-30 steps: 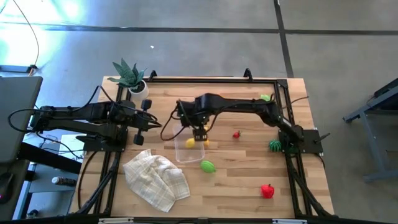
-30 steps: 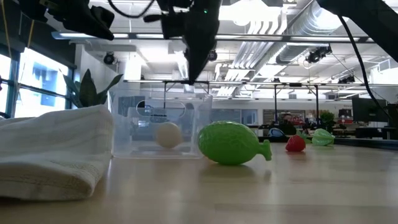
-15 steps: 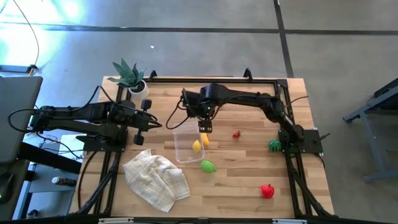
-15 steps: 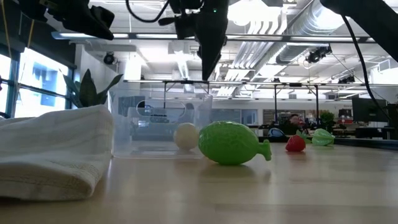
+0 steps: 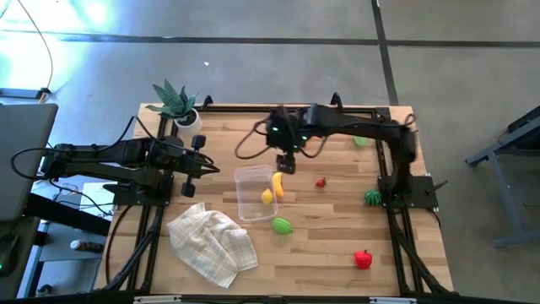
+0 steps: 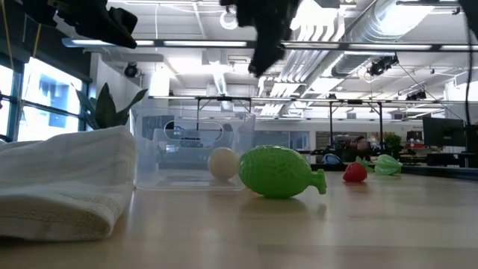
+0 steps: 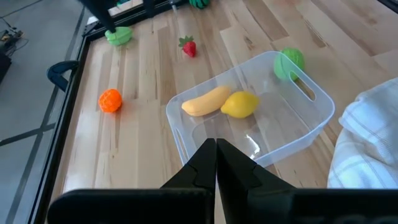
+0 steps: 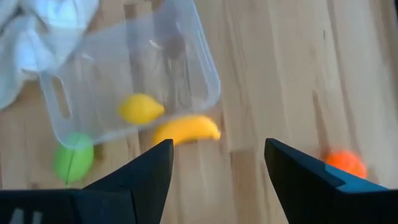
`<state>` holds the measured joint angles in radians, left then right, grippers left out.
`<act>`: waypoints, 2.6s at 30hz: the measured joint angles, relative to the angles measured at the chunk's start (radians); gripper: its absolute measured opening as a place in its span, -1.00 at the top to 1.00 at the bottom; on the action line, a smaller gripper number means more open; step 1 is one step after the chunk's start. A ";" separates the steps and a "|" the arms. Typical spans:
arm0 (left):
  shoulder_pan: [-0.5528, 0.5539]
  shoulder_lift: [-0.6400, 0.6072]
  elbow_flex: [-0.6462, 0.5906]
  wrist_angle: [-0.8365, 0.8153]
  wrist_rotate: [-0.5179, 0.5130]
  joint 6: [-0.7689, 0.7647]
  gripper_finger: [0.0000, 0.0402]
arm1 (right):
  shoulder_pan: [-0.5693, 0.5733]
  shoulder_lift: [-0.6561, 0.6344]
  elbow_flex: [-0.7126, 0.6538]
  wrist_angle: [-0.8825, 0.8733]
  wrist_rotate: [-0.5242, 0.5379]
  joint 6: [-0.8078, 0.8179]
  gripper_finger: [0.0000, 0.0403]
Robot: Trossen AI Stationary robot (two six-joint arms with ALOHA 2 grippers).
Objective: Pick and placing Produce into tupperware
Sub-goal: Put the orange pumpkin into the transparent bin
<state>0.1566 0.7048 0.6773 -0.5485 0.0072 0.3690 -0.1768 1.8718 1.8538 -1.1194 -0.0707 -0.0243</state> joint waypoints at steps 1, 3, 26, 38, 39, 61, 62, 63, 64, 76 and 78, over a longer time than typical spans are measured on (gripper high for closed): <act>0.000 0.000 0.000 0.000 0.000 0.000 0.99 | -0.002 -0.045 -0.083 0.040 0.007 0.025 -0.21; 0.000 0.000 0.000 0.000 0.000 0.000 0.99 | -0.006 -0.135 -0.241 0.135 0.042 0.076 -0.21; 0.000 0.000 0.000 0.000 0.000 0.000 0.99 | -0.255 -0.518 -0.729 0.342 0.173 0.382 -0.21; 0.000 0.000 0.000 0.000 0.000 0.000 0.99 | -0.394 -0.447 -0.729 0.471 0.038 0.360 -0.21; 0.000 0.000 0.000 -0.001 0.000 0.000 0.99 | -0.399 -0.429 -0.729 0.478 0.020 0.361 -0.21; 0.000 0.000 0.000 0.000 0.000 0.000 0.99 | -0.412 -0.064 -0.445 0.444 -0.008 0.225 -0.21; 0.000 0.000 0.000 0.000 0.000 0.000 0.99 | -0.412 -0.063 -0.442 0.444 0.007 0.214 -0.21; 0.000 0.000 0.000 0.000 0.000 0.000 0.99 | -0.412 -0.064 -0.441 0.444 0.024 0.204 -0.21; 0.000 0.000 0.000 0.000 0.000 0.000 0.99 | -0.412 -0.064 -0.441 0.443 0.037 0.195 -0.21; 0.000 0.000 0.000 0.000 0.000 0.000 0.99 | -0.412 -0.056 -0.442 0.399 0.025 0.241 -0.26; 0.000 0.000 0.000 0.000 0.000 0.000 0.99 | -0.412 -0.045 -0.442 0.404 0.018 0.261 -0.33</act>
<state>0.1570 0.7048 0.6773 -0.5484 0.0074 0.3691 -0.5888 1.8272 1.4117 -0.7153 -0.0525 0.2371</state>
